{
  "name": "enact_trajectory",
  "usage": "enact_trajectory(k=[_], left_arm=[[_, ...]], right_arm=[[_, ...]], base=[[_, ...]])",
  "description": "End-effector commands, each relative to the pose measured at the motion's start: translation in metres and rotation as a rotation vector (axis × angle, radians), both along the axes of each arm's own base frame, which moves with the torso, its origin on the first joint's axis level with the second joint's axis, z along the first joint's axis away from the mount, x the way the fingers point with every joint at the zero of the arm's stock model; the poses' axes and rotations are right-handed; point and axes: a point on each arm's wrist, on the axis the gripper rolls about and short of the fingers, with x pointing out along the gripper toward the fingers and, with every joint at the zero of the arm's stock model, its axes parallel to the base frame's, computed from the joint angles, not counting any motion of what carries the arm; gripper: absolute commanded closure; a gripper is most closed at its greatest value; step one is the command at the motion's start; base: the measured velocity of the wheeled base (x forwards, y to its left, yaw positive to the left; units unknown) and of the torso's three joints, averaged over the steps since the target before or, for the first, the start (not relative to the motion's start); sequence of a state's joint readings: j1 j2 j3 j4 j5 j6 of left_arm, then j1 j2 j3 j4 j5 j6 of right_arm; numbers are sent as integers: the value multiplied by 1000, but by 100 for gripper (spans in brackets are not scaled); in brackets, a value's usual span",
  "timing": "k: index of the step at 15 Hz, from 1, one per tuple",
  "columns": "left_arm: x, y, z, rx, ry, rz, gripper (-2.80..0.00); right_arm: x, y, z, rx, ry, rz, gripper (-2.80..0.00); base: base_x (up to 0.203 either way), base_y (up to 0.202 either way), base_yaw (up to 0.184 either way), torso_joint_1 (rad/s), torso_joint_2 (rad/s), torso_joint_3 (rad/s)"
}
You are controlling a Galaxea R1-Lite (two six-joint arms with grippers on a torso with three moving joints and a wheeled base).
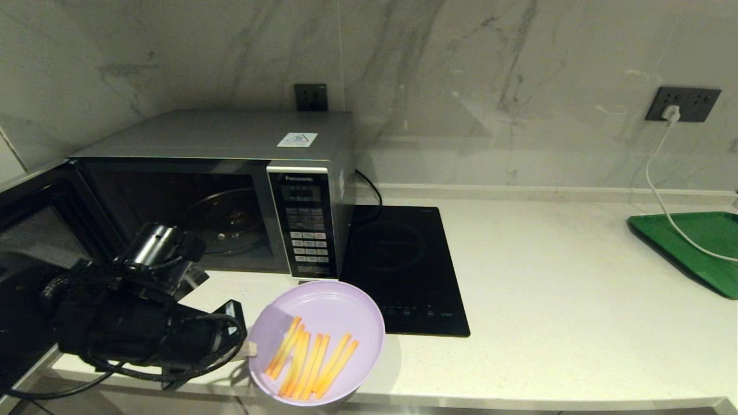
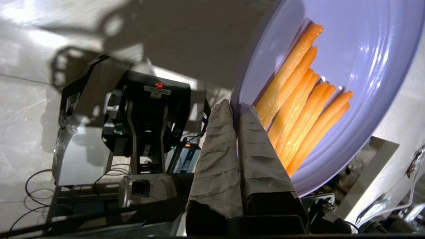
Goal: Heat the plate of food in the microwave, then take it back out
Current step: Put the plate in the microwave oven
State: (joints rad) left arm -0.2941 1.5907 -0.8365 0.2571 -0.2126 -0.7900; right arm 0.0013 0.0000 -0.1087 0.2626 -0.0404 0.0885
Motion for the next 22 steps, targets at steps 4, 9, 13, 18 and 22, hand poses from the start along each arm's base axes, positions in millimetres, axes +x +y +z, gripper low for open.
enact_trajectory(k=[4,9,13,18,22], left_arm=[[-10,82,0,-28,-60,241,0],[11,157,-6,-61,-68,435,0],[32,174,-1,-98,-49,480,0],[71,164,5,-167,-23,546,0],[98,161,17,-160,-15,617,0]], right_arm=[[0,0,0,0,1,0,0],[0,0,0,1,1,1,0],[0,0,0,0,1,-1,0],[0,0,0,0,1,0,0],[0,0,0,0,1,0,0]], base=[[0,0,0,0,0,0],[0,0,0,0,0,0],[0,0,0,0,0,0],[0,0,0,0,0,0],[0,0,0,0,0,0]])
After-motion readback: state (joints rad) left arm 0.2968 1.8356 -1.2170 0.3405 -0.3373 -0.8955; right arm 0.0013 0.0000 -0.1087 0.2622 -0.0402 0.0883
